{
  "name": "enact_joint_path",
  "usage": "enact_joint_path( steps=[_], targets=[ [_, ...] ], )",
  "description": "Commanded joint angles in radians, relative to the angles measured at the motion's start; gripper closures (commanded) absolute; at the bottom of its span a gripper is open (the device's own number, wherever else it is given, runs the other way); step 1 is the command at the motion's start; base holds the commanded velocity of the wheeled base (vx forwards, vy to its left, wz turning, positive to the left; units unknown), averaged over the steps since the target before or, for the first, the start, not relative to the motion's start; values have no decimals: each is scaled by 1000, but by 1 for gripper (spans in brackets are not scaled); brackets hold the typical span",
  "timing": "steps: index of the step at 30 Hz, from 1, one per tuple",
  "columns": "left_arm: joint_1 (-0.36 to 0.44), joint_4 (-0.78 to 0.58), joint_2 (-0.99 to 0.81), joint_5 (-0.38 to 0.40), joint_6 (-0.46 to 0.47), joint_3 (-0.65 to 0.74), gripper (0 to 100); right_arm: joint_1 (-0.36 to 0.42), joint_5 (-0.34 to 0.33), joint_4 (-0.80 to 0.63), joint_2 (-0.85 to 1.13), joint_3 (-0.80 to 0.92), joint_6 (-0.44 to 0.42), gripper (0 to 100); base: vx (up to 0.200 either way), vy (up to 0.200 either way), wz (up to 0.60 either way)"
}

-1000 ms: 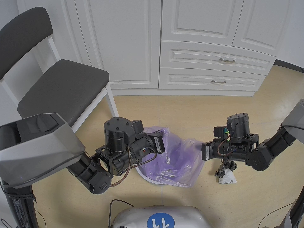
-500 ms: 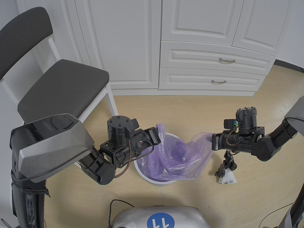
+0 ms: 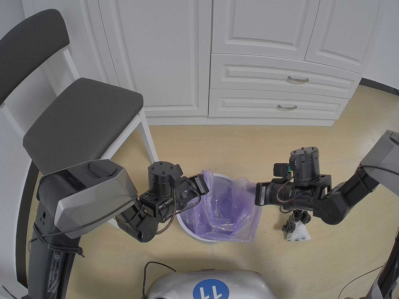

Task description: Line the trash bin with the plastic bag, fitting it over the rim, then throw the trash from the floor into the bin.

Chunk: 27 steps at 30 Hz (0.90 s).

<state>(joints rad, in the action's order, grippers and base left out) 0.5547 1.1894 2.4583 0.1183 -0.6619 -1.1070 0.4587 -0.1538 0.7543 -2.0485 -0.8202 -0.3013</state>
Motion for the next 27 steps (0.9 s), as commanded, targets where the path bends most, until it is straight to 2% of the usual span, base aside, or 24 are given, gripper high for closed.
enact_joint_path(
  steps=[1,3,7,8,10,12,14,15,17,20,27],
  targets=[
    [2,21,10,-17,-2,-11,100,109,14,168,-116,-7,-122,100,0,0,0],
    [-6,19,-4,-16,2,-4,100,130,45,257,-193,-30,-170,100,0,0,0],
    [-10,1,-22,-6,10,6,100,140,73,266,-259,-80,-196,100,0,0,0],
    [-13,-28,-42,9,25,33,100,144,86,257,-297,-114,-233,100,0,0,0],
    [-27,-91,-91,73,79,88,100,150,105,238,-329,-151,-268,100,0,0,0],
    [-56,-217,-170,185,166,153,100,150,126,181,-346,-189,-289,100,0,0,0],
    [-67,-330,-232,259,202,170,100,150,134,94,-348,-223,-297,100,0,0,0],
    [-67,-379,-252,271,203,168,100,152,135,37,-343,-241,-305,100,0,0,0],
    [-62,-436,-266,271,211,157,100,155,137,-59,-338,-280,-329,100,0,0,0],
    [-59,-448,-257,271,212,151,100,156,138,-151,-335,-327,-377,100,0,0,0],
    [-58,-444,-220,265,209,128,100,153,148,-177,-343,-375,-420,100,0,0,0]
  ],
)
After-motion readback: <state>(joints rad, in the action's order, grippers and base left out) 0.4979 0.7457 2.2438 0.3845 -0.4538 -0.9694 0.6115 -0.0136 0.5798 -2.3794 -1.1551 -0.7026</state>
